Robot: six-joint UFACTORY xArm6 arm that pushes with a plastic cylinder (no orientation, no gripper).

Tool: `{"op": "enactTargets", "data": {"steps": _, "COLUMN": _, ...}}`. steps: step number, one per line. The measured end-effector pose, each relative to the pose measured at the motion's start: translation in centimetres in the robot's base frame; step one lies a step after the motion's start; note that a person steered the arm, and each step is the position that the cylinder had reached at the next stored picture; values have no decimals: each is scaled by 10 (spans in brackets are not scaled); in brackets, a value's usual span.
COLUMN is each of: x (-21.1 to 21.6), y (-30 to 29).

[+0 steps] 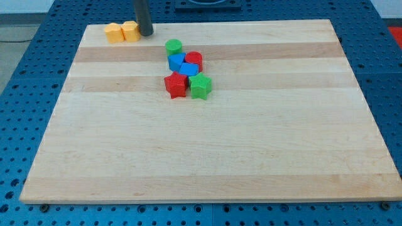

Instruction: Move the green circle to the right side slightly

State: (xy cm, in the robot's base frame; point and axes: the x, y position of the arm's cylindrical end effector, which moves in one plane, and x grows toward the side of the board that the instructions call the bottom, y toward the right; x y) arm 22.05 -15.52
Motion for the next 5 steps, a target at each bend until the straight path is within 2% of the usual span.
{"op": "enactTargets", "data": {"steps": 3, "x": 1, "y": -2}}
{"op": "enactTargets", "data": {"steps": 5, "x": 31, "y": 19}}
